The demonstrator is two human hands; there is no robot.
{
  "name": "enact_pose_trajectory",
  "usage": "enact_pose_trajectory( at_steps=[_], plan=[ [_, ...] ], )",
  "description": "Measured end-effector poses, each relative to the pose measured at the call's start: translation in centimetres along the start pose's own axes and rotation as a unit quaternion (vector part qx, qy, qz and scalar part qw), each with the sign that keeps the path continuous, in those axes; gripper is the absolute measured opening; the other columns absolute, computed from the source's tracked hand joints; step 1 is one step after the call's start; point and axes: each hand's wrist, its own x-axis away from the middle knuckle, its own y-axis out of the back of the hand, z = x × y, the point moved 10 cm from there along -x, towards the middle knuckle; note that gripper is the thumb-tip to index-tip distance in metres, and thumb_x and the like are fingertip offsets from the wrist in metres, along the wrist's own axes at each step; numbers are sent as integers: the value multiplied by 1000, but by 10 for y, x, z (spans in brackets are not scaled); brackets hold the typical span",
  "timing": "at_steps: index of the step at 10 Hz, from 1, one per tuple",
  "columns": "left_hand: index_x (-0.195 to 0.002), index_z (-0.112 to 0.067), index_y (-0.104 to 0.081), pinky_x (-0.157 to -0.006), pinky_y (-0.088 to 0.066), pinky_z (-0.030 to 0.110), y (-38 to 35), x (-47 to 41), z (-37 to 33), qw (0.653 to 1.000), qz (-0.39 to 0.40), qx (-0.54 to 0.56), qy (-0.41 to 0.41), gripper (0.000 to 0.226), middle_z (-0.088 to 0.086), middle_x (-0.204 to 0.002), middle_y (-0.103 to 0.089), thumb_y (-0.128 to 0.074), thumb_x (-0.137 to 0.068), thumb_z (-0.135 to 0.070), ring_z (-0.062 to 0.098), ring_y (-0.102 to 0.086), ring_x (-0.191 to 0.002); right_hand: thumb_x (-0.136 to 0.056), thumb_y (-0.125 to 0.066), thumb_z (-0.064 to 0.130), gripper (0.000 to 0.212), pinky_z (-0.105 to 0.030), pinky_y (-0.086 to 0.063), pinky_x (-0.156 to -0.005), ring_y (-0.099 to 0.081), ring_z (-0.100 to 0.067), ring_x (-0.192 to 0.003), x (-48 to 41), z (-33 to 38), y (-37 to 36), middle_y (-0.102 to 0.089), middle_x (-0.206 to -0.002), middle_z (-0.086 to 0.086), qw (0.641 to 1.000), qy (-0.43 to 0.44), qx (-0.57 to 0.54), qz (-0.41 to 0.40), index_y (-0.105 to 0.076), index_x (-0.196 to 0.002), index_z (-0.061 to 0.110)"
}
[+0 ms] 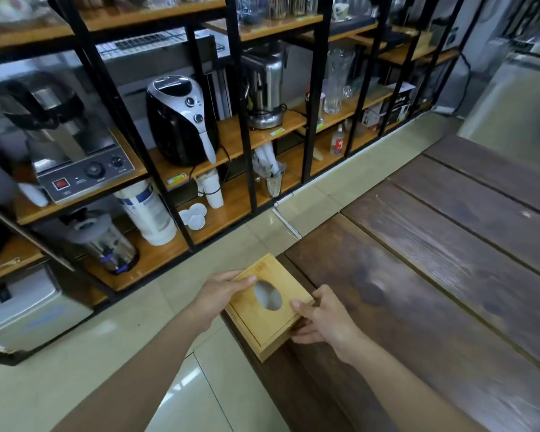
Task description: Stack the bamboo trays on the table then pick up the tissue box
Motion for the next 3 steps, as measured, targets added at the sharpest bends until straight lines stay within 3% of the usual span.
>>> enact_pose_trajectory(
  at_steps=[1, 2, 3],
  plan=[
    [-91, -34, -74, -71, -49, 17, -1, -4, -4, 998, 16, -53, -14, 11, -15, -91, -76, -67, -84, -38, 5, -68, -94, -84, -63, 30, 36, -39, -60, -64, -68, -29, -77, 5, 1, 3, -57, -97, -14, 998, 1, 60, -12, -40, -107, 14],
    [-91, -32, -67, -67, -46, 18, -5, -8, -13, 976, 71, -204, -1, 20, -14, -93, -69, -55, -89, -48, 1, -62, -87, -85, -59, 36, 40, -41, -59, -73, -66, -26, -83, 9, 7, 9, -60, -103, -13, 987, 3, 159, -18, -42, -113, 13],
    [-123, -22, -57, -88, -47, 28, -8, -15, -40, 901, 106, -421, -11, 45, 0, -124, -61, -50, -90, -52, 13, -57, -109, -87, -55, 37, 39, -43, -57, -81, -65, -24, -90, 14, 27, 16, -62, -107, -11, 962, 32, 270, -23, -44, -117, 15]
  ],
)
